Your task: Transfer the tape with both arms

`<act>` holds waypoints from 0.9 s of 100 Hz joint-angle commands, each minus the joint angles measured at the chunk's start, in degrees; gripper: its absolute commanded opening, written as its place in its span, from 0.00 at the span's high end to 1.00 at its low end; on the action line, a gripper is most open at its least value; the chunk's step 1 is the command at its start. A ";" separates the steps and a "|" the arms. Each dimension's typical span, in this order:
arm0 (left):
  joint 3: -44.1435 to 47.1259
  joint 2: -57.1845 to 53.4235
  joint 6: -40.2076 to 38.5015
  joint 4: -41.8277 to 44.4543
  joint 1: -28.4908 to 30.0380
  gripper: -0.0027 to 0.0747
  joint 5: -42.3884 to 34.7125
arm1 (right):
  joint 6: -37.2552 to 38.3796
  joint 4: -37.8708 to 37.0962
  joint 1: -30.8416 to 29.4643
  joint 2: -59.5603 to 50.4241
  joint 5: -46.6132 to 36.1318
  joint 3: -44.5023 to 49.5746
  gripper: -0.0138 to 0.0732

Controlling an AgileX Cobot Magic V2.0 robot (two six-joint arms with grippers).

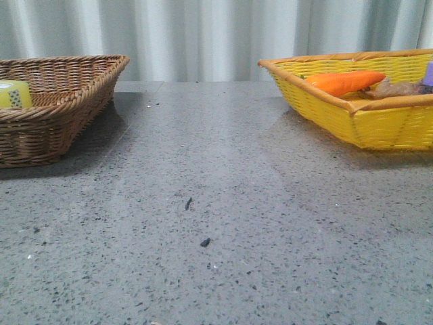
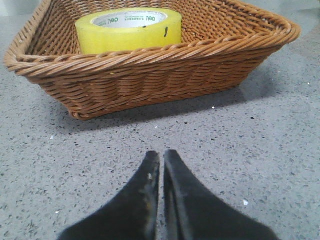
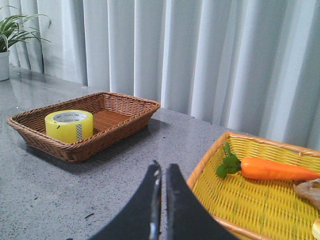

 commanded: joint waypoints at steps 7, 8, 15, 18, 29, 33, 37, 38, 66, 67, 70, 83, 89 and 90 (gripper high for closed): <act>0.51 -1.60 -0.50 -0.24 -0.26 0.99 -3.65 | -0.58 -0.97 -0.31 0.75 -5.06 -0.20 0.91; 0.51 -1.60 -0.50 -0.24 -0.26 0.99 -3.65 | -0.58 -1.33 -0.44 0.75 -5.06 0.18 0.91; 0.51 -1.60 -0.50 -0.24 -0.26 0.99 -3.65 | -0.58 -3.79 -2.25 0.75 -5.19 2.82 0.91; 0.51 -1.60 -0.50 -0.24 -0.26 0.99 -3.65 | -0.58 -3.91 -3.36 0.75 -5.72 4.46 0.91; 0.51 -1.60 -0.50 -0.24 -0.26 0.99 -3.65 | -0.58 -3.21 -9.09 0.75 -11.87 11.05 0.91; 0.51 -1.60 -0.50 -0.24 -0.26 0.99 -3.65 | -0.58 -3.13 -11.15 0.75 -16.11 14.17 0.91; 0.51 -1.60 -0.50 -0.24 -0.26 0.99 -3.65 | -0.58 -3.13 -13.78 0.75 -20.82 16.85 0.91; 0.51 -1.60 -0.50 -0.24 -0.26 0.99 -3.65 | -0.58 -3.13 -14.71 0.75 -21.54 17.38 0.91; 0.51 -1.60 -0.50 -0.24 -0.26 0.99 -3.65 | -0.36 -2.84 -30.49 -0.85 -24.66 31.57 0.91; 0.51 -1.60 -0.50 -0.24 -0.26 0.99 -3.65 | -0.36 -2.84 -30.64 -1.06 -23.45 31.41 0.91; 0.51 -1.60 -0.50 -0.24 -0.26 0.99 -3.65 | -0.36 -2.84 -31.09 -2.04 -18.92 31.22 0.91; 0.51 -1.60 -0.50 -0.24 -0.26 0.99 -3.77 | -0.36 -2.84 -32.00 -4.90 -10.00 31.34 0.91; 0.51 -1.60 -0.50 -0.24 -0.26 0.99 -3.77 | -0.36 -2.84 -32.13 -4.81 -9.25 31.34 0.91; 0.51 -1.60 -0.50 -0.24 -0.26 0.99 -3.77 | -0.36 -2.84 -32.13 -4.81 -9.25 31.34 0.91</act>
